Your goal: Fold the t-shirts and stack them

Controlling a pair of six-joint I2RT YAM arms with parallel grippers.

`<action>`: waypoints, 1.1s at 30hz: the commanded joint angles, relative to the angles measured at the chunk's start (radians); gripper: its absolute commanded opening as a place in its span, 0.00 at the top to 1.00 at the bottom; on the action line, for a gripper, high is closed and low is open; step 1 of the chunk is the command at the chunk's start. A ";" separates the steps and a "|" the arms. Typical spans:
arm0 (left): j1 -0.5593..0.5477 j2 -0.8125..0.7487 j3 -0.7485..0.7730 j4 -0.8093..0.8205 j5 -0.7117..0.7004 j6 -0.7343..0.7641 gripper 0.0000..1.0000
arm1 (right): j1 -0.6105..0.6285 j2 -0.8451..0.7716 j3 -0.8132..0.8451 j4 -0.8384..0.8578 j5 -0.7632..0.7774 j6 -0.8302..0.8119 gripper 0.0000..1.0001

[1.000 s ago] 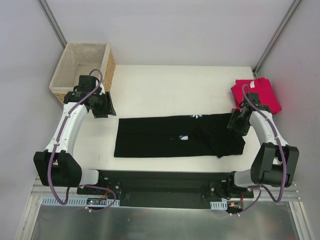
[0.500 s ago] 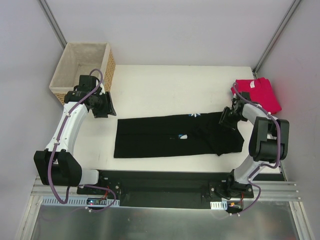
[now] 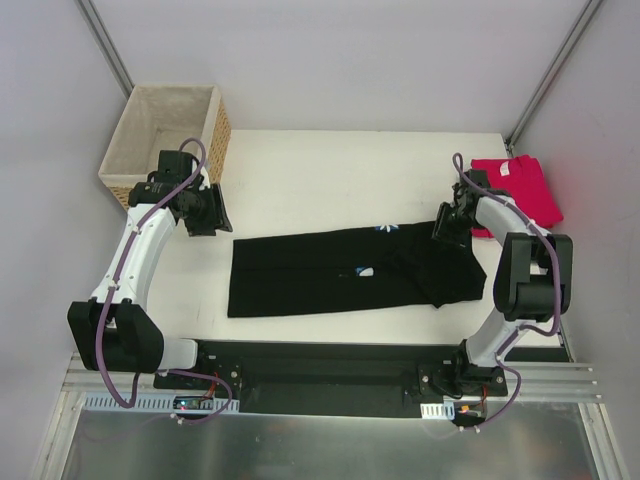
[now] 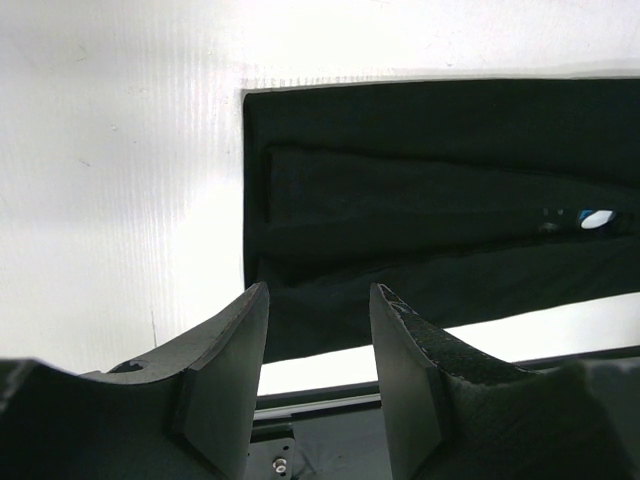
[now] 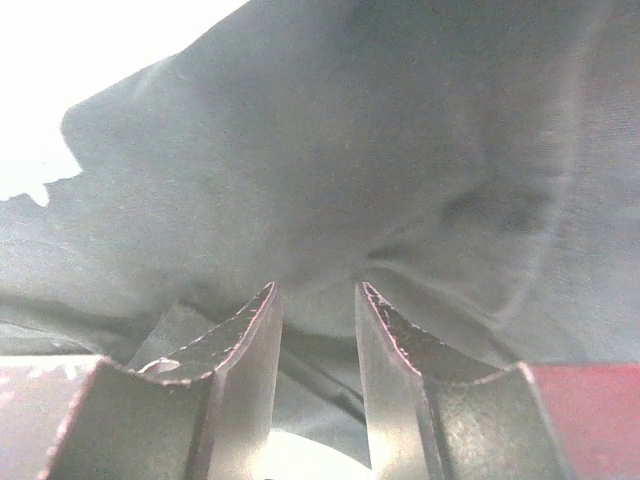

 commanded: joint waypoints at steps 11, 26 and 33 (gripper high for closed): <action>-0.132 0.140 -0.166 0.168 0.040 -0.038 0.65 | 0.007 -0.160 -0.029 -0.137 0.185 -0.047 0.61; -0.279 0.364 -0.041 0.275 -0.022 -0.067 0.84 | 0.009 -0.191 -0.031 -0.005 -0.008 -0.014 0.60; -0.293 0.470 0.053 0.294 -0.002 -0.076 1.00 | 0.013 -0.107 -0.002 0.071 -0.077 0.028 0.60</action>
